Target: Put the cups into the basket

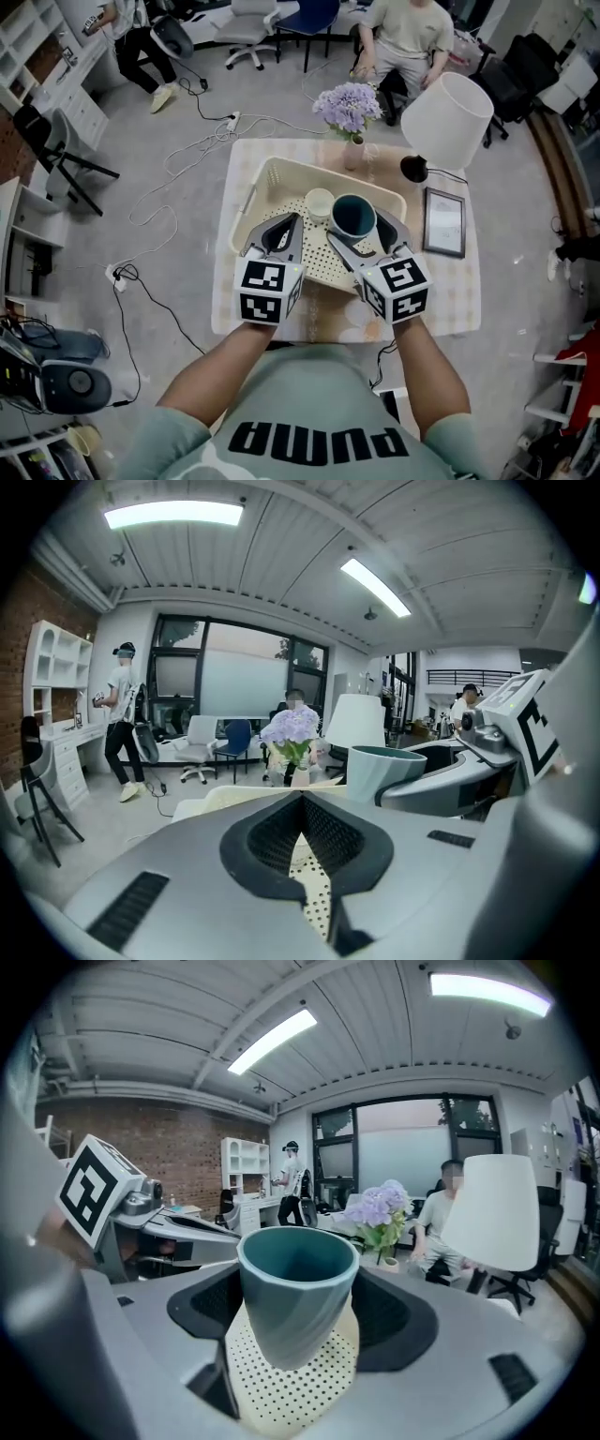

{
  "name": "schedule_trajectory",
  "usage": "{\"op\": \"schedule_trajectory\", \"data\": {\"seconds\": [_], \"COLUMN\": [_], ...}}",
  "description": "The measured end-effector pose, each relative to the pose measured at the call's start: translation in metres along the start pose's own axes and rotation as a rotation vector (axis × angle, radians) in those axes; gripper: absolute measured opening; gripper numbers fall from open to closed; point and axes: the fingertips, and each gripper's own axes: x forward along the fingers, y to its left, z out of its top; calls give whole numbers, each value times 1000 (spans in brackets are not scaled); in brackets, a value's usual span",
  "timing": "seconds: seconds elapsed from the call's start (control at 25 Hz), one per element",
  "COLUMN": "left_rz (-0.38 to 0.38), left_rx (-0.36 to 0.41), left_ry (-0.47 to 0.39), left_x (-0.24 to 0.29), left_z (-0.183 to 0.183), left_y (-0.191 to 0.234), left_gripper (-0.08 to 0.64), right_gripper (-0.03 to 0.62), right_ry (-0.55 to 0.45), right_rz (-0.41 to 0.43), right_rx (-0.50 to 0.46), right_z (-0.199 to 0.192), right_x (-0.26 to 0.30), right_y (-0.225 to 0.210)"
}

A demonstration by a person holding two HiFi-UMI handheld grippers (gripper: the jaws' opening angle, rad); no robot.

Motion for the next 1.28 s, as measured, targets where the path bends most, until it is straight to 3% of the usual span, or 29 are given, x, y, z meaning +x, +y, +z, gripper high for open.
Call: {"op": "schedule_trajectory", "data": {"seconds": [0.16,0.4,1.28], "left_rz": [40,55,17], "left_rx": [-23,-30,-22], "left_ry": [5,17,89], "left_x": [-11,-7,58], "left_z": [1,1,-14], "left_y": [23,45,62], "left_gripper": [2,2,2], "right_gripper": [370,370,370], "right_ry": [10,69,222], "right_rz": [139,233,333], "right_rx": [-63,-126,-271], "right_z": [4,-10,-87], "right_x": [19,47,94], "right_y": [28,51,52]}}
